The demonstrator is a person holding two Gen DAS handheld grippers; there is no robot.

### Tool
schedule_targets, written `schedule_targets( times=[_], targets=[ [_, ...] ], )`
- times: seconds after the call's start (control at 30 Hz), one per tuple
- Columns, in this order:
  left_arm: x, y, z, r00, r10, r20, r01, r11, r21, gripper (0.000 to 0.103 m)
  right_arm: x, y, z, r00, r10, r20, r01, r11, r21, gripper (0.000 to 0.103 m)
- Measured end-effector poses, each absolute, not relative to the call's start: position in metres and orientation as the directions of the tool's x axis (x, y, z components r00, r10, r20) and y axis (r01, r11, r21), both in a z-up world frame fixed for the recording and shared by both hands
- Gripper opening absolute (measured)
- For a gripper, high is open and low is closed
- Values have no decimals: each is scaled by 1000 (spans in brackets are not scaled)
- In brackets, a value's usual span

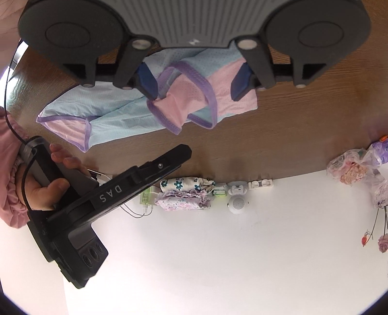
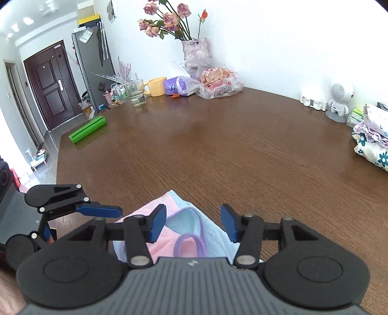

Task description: Fold clothes

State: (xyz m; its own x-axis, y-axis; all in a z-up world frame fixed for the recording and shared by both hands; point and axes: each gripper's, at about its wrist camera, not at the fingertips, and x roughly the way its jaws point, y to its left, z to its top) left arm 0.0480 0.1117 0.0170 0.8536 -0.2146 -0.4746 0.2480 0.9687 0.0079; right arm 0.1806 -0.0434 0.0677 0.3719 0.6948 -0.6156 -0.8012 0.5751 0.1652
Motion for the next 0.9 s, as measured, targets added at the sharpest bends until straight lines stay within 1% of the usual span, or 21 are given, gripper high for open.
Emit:
schedule_targets(
  times=[0.03,0.1,0.13,0.17,0.27,0.4,0.43,0.47,0.53,0.6,0.67,0.7,0.77,0.8,0.87,0.9],
  targets=[
    [47,111,18,854,-213,-474,244,970,5,64,175,-39,69,370,707,-603,-817,556,152,49],
    [49,110,17,845,-216,-490,246,969,-4,54,169,-26,68,337,735,-589,-849,507,147,25],
    [51,109,14,834,-219,-506,246,969,-13,49,169,-19,66,312,743,-592,-862,483,152,21],
    [54,108,12,823,-221,-523,246,969,-22,46,168,-10,62,297,743,-600,-874,465,143,21],
    [59,105,5,798,-209,-565,234,972,-29,42,167,10,45,285,709,-645,-897,435,81,20],
    [50,113,8,803,-212,-557,225,973,-45,42,168,23,20,256,644,-721,-915,401,34,21],
    [47,119,10,809,-205,-551,209,976,-56,46,169,22,18,260,637,-726,-916,401,24,23],
    [44,126,12,815,-196,-545,190,979,-68,56,169,20,16,262,635,-726,-915,403,23,25],
    [43,143,13,825,-166,-540,120,986,-118,64,168,15,12,257,642,-722,-913,406,36,27],
    [50,161,11,819,-145,-555,34,978,-205,65,168,11,10,252,650,-717,-912,408,50,27],
    [58,179,7,808,-159,-568,-39,946,-321,64,168,9,9,254,653,-713,-910,411,53,29],
    [62,185,5,801,-170,-574,-62,931,-361,63,169,9,9,258,653,-712,-907,417,54,32],
    [69,193,1,787,-188,-587,-97,903,-419,62,169,6,9,272,649,-711,-900,433,51,39],
    [72,194,0,779,-193,-596,-108,895,-432,61,169,4,10,277,648,-710,-897,439,51,40],
    [75,194,-3,767,-211,-607,-117,883,-455,50,171,4,10,275,650,-709,-896,440,56,40],
    [76,194,-3,762,-212,-612,-125,879,-461,48,171,3,9,274,650,-708,-896,440,57,40]
  ],
)
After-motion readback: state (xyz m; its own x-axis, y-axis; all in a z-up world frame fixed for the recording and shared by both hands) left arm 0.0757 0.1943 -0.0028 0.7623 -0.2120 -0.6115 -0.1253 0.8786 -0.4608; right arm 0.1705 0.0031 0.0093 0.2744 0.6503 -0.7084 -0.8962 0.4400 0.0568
